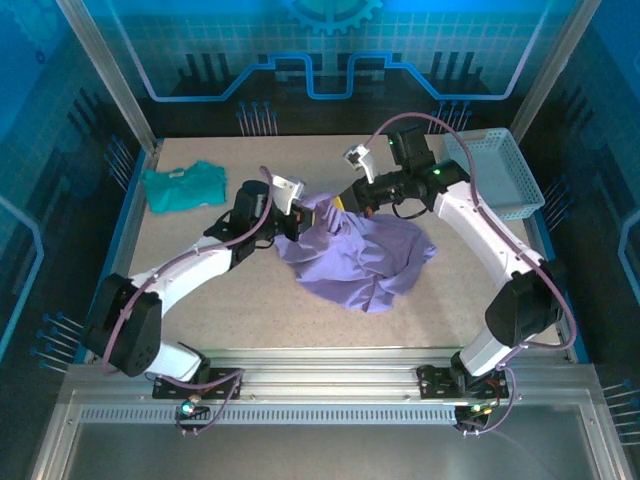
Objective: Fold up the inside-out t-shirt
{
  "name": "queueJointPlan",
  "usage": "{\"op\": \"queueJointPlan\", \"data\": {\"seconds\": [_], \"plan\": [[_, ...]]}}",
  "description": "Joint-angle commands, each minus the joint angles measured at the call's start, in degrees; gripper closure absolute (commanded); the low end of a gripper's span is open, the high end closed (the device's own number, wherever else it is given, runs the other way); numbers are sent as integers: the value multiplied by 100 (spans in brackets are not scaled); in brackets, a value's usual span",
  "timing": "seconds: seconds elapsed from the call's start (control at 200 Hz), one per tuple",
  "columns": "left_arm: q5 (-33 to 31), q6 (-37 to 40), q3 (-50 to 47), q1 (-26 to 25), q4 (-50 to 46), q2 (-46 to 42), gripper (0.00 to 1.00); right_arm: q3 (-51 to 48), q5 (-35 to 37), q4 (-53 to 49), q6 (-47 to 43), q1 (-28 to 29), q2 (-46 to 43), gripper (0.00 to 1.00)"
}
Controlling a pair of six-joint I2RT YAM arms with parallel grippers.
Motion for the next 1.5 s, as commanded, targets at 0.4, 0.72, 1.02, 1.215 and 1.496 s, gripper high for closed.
{"op": "queueJointPlan", "data": {"seconds": [0.4,0.72,1.02,1.215,1.496], "plan": [[-1934,-206,101,188,-759,-760,100,-994,-2404,1660,921,105,-607,100],[-2386,-478,256,188,-1436,-698,48,-1160,-1370,2347,1917,283,-510,100],[-1889,-1309,-878,188,-2005,-2269,16,-1365,-601,2956,2753,285,-174,100],[-912,-2554,-1415,37,-1650,-2929,18,-1378,-407,3078,2962,334,-54,100],[-15,-3975,-1388,-859,520,-1828,24,-1368,-297,3044,2974,416,-5,100]]}}
